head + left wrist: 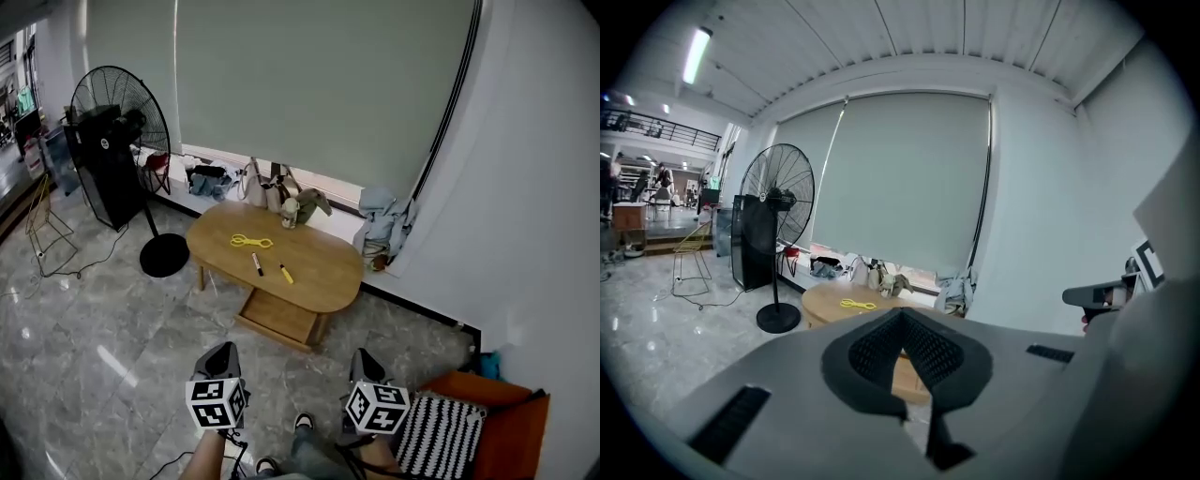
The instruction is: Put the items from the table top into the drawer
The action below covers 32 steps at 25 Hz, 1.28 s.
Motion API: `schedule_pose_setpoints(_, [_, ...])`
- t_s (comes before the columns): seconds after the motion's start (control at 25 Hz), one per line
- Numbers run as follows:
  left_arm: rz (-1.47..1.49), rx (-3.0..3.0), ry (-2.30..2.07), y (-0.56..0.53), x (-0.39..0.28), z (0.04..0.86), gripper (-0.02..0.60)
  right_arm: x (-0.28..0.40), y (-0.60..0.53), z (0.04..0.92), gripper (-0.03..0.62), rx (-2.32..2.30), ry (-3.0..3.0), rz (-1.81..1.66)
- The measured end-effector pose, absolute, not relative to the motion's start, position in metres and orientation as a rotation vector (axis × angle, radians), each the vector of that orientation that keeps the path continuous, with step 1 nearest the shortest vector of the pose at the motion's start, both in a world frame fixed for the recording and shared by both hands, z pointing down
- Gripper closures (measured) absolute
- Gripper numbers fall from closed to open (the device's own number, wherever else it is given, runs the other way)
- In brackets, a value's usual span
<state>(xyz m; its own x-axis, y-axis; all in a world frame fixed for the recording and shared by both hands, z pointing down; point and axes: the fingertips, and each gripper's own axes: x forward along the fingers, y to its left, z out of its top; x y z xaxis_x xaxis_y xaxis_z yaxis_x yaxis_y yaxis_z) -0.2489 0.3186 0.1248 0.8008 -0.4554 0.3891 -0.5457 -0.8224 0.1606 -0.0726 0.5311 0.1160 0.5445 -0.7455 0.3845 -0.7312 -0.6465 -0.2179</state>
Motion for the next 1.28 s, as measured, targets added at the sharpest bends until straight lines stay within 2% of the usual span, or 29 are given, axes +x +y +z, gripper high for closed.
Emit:
schedule_pose_setpoints(0.48, [0.498, 2.700, -0.852, 0.284, -0.118, 0.122, 0.586, 0.063, 0.482, 0.115, 0.589, -2.689, 1.453, -0.732])
schedule_pose_setpoints(0.96, [0.588, 2.651, -0.978, 0.234, -0.076, 0.144, 0.586, 0.131, 0.408, 0.154, 0.589, -2.603, 1.588, -0.856])
schedule_pose_setpoints(1.28, [0.565, 2.624, -0.976, 0.168, -0.020, 0.158, 0.586, 0.178, 0.341, 0.149, 0.589, -2.623, 1.662, -0.842])
